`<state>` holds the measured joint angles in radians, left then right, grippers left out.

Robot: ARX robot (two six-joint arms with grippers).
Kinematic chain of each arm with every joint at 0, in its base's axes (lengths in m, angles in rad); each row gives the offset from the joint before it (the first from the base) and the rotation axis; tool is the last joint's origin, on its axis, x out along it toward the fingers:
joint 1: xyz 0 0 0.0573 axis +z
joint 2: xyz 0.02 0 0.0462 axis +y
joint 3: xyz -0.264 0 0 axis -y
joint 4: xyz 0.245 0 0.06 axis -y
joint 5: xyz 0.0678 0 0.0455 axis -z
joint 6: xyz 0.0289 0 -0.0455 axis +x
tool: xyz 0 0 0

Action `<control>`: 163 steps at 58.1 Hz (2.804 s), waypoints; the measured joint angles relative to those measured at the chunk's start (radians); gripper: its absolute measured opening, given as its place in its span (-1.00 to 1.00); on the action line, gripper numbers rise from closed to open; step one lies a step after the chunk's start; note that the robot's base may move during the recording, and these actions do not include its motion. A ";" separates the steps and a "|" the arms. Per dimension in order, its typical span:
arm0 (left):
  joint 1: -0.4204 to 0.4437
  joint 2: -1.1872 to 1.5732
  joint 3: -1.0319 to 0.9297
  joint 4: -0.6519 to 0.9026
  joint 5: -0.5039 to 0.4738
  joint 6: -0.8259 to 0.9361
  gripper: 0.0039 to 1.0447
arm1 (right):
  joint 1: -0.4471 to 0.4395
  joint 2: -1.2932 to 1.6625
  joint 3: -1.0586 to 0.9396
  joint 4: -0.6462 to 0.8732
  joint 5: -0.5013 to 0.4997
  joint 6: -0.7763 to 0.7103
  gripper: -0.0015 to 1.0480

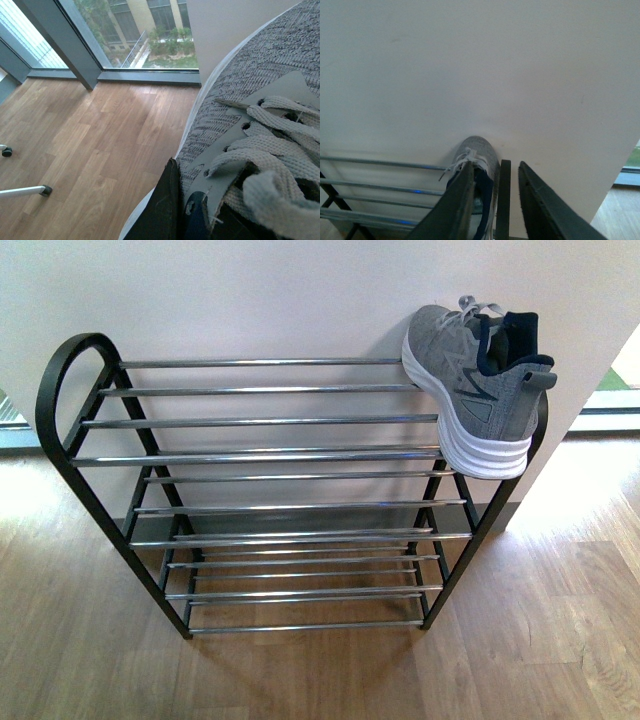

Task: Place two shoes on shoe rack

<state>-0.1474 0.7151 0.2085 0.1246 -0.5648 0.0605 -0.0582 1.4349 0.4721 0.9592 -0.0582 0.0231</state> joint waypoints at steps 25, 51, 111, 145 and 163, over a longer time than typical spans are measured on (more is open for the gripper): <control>0.000 0.000 0.000 0.000 0.000 0.000 -0.98 | 0.056 -0.261 -0.262 -0.004 0.058 -0.017 -0.97; 0.000 0.000 0.000 0.000 0.003 0.000 -0.98 | 0.056 -0.496 -0.430 -0.086 0.058 -0.017 -0.97; 0.000 0.000 0.000 0.000 0.003 0.000 -0.98 | 0.056 -1.105 -0.454 -0.628 0.058 -0.017 -0.97; 0.000 0.000 0.000 0.000 0.003 0.000 -0.98 | 0.056 -1.387 -0.454 -0.941 0.060 -0.018 -0.97; 0.000 0.000 0.000 0.000 0.003 0.000 -0.98 | 0.056 -1.429 -0.454 -0.956 0.058 -0.017 -0.97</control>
<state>-0.1474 0.7151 0.2085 0.1246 -0.5621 0.0605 -0.0017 0.0063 0.0185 0.0032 0.0002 0.0059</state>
